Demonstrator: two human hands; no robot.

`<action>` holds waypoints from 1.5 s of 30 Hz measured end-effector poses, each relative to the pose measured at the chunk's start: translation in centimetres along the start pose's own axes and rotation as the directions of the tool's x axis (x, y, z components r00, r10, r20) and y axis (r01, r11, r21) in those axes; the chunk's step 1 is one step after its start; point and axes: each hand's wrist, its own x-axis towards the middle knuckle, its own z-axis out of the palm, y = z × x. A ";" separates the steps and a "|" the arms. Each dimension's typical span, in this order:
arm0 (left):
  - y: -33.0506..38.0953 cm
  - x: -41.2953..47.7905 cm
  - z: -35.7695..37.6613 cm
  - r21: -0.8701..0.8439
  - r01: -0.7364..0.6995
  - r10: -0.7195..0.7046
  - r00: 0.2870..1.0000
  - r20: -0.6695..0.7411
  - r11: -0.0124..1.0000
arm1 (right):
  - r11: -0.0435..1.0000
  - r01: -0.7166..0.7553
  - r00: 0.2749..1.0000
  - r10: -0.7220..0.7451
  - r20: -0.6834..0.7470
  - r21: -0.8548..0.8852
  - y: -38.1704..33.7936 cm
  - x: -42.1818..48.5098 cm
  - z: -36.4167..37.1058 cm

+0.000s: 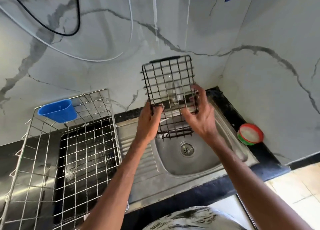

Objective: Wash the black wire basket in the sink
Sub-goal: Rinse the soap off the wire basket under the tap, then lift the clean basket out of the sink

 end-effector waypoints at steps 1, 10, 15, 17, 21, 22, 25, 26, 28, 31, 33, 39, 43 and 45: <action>-0.6 0.2 0.4 0.017 0.088 -0.089 0.995 0.039 0.996 | 0.998 -0.068 0.996 0.067 0.057 0.006 0.5 -0.4 0.5; -2.7 -0.5 0.1 0.194 -0.097 0.087 0.994 0.059 0.976 | 0.988 -0.157 0.983 0.156 0.092 0.003 1.4 -1.6 1.2; -3.9 0.3 -0.5 0.312 -0.104 0.109 0.994 0.002 0.944 | 0.960 -0.273 0.962 0.272 0.021 0.062 0.2 -3.0 2.5; -3.9 0.0 -0.9 0.306 -0.129 0.120 0.992 0.049 0.943 | 0.961 -0.271 0.962 0.270 0.028 0.049 -0.2 -3.1 2.7; -5.2 -0.8 -0.7 0.309 -0.116 0.109 0.993 0.040 0.944 | 0.955 -0.297 0.955 0.297 -0.002 0.007 -0.2 -4.6 3.3; -5.5 -0.9 -0.5 0.309 -0.093 0.085 0.996 0.041 0.947 | 0.956 -0.293 0.956 0.293 0.000 0.007 0.2 -4.8 3.5; -5.8 -1.8 -0.2 0.278 -0.022 -0.001 0.997 0.082 0.960 | 0.935 -0.354 0.935 0.353 0.036 0.020 1.0 -5.6 3.9; -5.5 -2.0 -0.2 0.282 -0.002 -0.021 0.997 0.077 0.959 | 0.932 -0.362 0.932 0.361 0.042 0.025 0.8 -5.8 3.9; -5.0 -2.3 -0.9 0.280 -0.002 -0.020 0.997 0.075 0.960 | 0.926 -0.377 0.926 0.376 0.036 0.021 0.0 -5.6 3.9; -4.0 -2.8 -2.6 0.237 0.023 -0.042 0.996 0.074 0.971 | 0.924 -0.381 0.923 0.378 0.071 0.036 -1.5 -5.0 3.9; -3.2 -3.2 -4.0 0.195 0.056 -0.066 0.997 0.045 0.979 | 0.933 -0.355 0.934 0.351 0.071 0.054 -2.2 -4.9 4.1; -1.2 -6.1 -8.0 0.100 0.011 -0.008 0.999 -0.039 0.995 | 0.951 -0.284 0.958 0.279 0.061 0.123 -5.1 -5.2 4.6; 0.2 -8.7 -11.6 0.067 -0.032 0.038 0.996 -0.086 0.997 | 0.954 -0.248 0.968 0.240 0.068 0.169 -8.2 -6.0 5.3; 0.8 -9.7 -13.7 0.110 -0.001 0.016 0.991 -0.134 0.994 | 0.947 -0.264 0.963 0.248 0.106 0.181 -10.0 -6.3 6.2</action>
